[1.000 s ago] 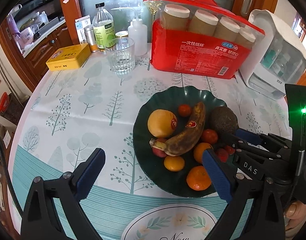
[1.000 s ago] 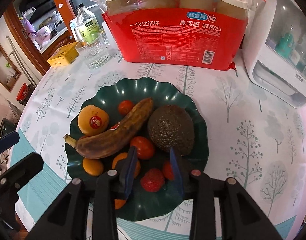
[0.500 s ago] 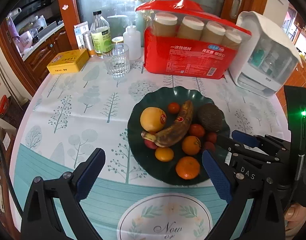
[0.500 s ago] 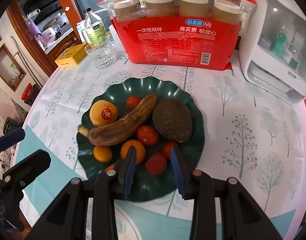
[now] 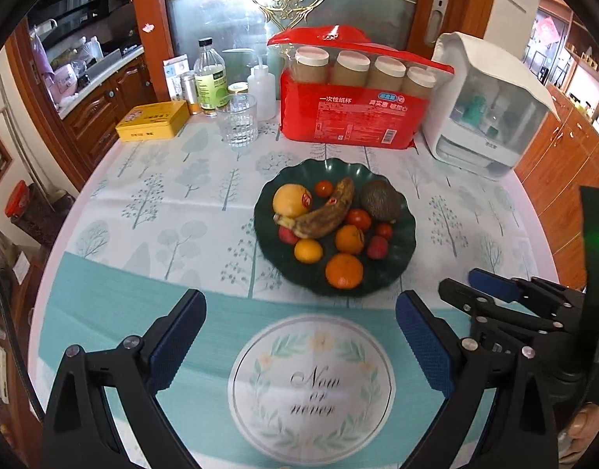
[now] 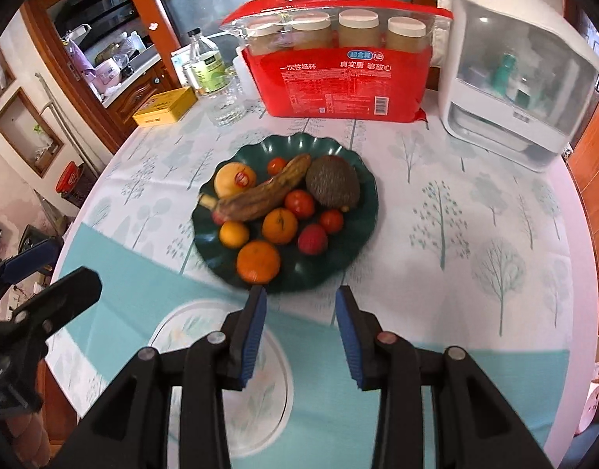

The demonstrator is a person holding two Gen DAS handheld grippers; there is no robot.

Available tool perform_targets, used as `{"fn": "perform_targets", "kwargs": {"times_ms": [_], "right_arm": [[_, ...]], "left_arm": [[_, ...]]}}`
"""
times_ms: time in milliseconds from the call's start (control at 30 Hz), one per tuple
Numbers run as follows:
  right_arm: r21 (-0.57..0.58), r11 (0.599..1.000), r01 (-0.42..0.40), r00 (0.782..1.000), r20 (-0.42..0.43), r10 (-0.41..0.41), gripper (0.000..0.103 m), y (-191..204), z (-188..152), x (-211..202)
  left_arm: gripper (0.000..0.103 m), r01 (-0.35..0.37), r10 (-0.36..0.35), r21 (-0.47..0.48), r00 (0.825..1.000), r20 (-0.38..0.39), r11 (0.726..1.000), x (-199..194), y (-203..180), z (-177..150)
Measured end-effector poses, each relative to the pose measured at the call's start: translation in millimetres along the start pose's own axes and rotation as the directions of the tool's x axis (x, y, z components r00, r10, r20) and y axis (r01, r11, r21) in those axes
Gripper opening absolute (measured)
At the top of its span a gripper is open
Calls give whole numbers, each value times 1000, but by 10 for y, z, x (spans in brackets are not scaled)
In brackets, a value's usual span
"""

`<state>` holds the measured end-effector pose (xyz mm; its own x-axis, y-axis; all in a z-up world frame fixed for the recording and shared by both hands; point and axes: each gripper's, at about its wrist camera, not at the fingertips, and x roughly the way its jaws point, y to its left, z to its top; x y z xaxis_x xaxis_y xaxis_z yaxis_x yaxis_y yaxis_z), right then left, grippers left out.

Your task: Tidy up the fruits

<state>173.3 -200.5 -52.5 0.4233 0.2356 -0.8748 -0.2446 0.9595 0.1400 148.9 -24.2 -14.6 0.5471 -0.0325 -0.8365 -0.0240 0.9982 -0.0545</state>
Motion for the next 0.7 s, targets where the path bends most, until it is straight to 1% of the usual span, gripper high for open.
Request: {"fn": "perform_targets", "kwargs": {"times_ms": [200, 300, 400, 533, 633, 700], "right_arm": [[0, 1000, -9, 1000, 16, 9, 45, 79, -321, -349], [5, 1000, -4, 1000, 27, 4, 46, 124, -472, -510], [13, 1000, 6, 999, 34, -6, 49, 170, -611, -636], [42, 999, 21, 999, 47, -22, 49, 197, -777, -798], [68, 997, 26, 998, 55, -29, 49, 213, -871, -916], [72, 996, 44, 996, 73, -49, 49, 253, -931, -1008]], "left_arm": [[97, -16, 16, -1, 1000, 9, 1000, -346, -5, -310], [97, -21, 21, 7, 999, 26, 1000, -518, -27, -438], [97, -20, 19, 25, 999, 39, 999, -689, -55, -565], [97, -16, 13, 50, 998, 61, 999, -902, -85, -724], [97, -13, 10, 59, 998, 57, 998, -1010, -97, -831], [97, -18, 14, 66, 998, 55, 998, -1065, -105, -893]]}}
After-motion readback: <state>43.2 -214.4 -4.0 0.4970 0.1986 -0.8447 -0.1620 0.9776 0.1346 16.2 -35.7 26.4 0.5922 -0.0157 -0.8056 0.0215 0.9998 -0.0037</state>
